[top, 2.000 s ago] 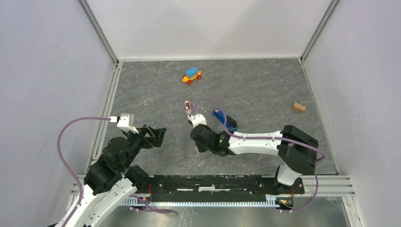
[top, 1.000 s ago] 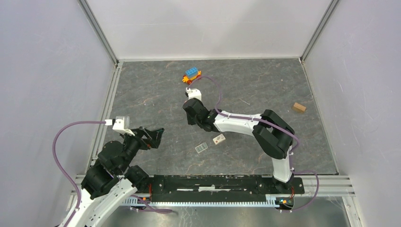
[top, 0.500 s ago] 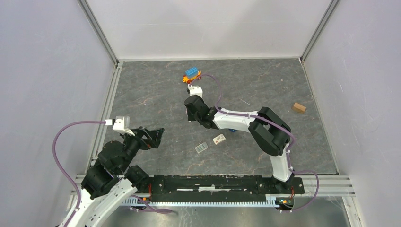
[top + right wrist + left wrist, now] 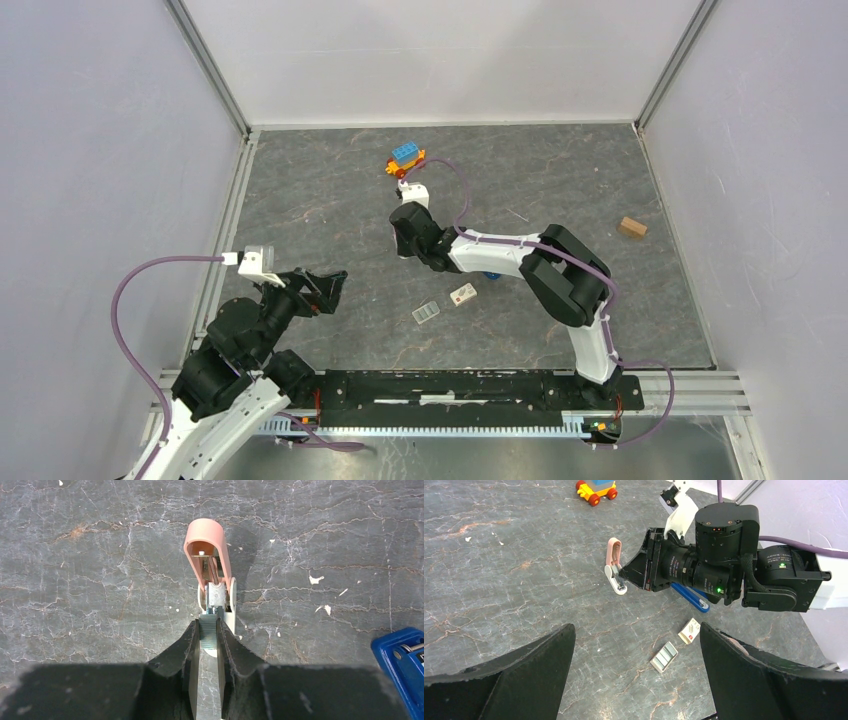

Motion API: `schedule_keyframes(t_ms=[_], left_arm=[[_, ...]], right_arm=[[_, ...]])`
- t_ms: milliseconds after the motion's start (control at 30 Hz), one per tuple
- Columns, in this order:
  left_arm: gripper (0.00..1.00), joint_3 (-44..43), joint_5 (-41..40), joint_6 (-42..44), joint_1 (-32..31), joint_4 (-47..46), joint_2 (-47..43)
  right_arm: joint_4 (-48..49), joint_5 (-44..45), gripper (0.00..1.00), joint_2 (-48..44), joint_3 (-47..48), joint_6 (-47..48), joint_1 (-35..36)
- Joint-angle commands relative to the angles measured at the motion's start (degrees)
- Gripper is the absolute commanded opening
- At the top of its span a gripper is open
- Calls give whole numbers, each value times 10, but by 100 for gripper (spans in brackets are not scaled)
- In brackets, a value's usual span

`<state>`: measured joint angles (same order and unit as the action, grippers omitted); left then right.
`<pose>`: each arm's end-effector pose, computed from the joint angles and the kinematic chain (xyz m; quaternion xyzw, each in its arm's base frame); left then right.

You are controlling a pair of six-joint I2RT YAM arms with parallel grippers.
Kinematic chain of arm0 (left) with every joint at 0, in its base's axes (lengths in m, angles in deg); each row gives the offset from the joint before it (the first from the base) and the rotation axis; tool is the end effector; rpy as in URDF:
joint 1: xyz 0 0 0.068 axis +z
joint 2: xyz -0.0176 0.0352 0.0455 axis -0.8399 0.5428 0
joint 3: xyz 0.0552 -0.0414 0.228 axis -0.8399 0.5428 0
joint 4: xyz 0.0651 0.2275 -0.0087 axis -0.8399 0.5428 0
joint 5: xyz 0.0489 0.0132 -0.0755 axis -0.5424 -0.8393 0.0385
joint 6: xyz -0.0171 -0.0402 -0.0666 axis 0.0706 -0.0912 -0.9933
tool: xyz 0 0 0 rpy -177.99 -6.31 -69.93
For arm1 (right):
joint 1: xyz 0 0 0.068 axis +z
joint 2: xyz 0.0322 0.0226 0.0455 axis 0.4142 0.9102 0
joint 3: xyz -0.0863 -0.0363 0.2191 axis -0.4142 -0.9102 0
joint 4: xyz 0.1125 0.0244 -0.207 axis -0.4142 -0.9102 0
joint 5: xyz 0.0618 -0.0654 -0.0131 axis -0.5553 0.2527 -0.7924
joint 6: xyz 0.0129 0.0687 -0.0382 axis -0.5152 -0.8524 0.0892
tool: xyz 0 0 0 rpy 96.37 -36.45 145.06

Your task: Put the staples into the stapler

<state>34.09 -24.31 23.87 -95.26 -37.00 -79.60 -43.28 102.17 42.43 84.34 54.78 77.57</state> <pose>0.0894 -0.0432 0.2820 -0.0412 0.7605 -0.2525 0.5968 0.2807 0.3336 0.1387 -0.0672 0.8887 0.1772 0.4174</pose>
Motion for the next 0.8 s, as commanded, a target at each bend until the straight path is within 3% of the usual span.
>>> schedule_keyframes(t_ms=[0, 767], left_arm=[[100, -5, -4, 32, -2, -7, -6], [100, -3, -5, 30, -2, -7, -12]], right_arm=[[23, 3, 21, 5, 14, -8, -3], [37, 1, 20, 12, 5, -6, -9]])
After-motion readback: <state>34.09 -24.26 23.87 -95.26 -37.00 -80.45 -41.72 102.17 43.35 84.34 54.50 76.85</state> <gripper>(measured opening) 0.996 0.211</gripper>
